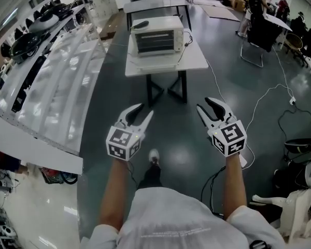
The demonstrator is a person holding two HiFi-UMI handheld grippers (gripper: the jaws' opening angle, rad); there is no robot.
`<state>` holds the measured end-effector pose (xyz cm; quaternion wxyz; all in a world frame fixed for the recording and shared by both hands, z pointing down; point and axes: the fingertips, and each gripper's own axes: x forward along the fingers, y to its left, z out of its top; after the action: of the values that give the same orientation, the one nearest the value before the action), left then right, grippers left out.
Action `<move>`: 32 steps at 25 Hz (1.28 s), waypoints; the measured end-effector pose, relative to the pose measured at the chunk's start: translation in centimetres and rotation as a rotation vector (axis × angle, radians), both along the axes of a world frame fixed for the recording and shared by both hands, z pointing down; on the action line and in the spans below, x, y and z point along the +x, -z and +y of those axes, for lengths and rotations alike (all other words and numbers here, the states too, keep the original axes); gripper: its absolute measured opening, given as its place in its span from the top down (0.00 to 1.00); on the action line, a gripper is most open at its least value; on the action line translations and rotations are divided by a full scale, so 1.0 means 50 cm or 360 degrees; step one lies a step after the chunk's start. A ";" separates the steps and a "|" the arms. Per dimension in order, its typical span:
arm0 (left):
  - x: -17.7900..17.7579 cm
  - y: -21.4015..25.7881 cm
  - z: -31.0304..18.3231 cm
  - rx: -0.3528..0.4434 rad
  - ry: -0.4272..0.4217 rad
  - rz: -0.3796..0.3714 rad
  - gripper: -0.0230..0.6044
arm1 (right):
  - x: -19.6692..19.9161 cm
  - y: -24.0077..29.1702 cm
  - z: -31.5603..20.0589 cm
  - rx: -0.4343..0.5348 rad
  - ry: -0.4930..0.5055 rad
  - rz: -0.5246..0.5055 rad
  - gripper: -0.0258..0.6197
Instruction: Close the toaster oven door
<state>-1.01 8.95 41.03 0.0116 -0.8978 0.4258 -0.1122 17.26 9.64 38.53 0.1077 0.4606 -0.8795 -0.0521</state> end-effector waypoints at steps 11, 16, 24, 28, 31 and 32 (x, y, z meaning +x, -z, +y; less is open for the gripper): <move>-0.037 -0.050 -0.313 -0.0051 -0.0042 0.0043 0.72 | -0.015 -0.030 -0.290 -0.0069 -0.0095 0.0024 0.74; -0.065 -0.062 -0.486 -0.0113 -0.0053 0.0111 0.72 | -0.036 -0.035 -0.454 -0.0137 -0.0158 0.0016 0.74; -0.132 -0.111 -0.672 -0.0201 -0.0033 0.0099 0.72 | -0.081 -0.090 -0.664 -0.0252 -0.0180 0.0031 0.74; -0.168 -0.153 -0.738 -0.0292 0.0037 0.0094 0.72 | -0.097 -0.130 -0.735 -0.0316 -0.0183 0.0006 0.74; -0.187 -0.190 -0.782 -0.0362 0.0084 0.0075 0.72 | -0.098 -0.170 -0.776 -0.0391 -0.0170 0.0019 0.74; -0.192 -0.204 -0.797 -0.0387 0.0103 0.0072 0.72 | -0.096 -0.185 -0.792 -0.0417 -0.0167 0.0032 0.74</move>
<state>-10.58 -30.91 51.23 -0.1104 -0.8807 0.4379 -0.1431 12.47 -29.98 47.76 0.1782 0.4875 -0.8524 0.0643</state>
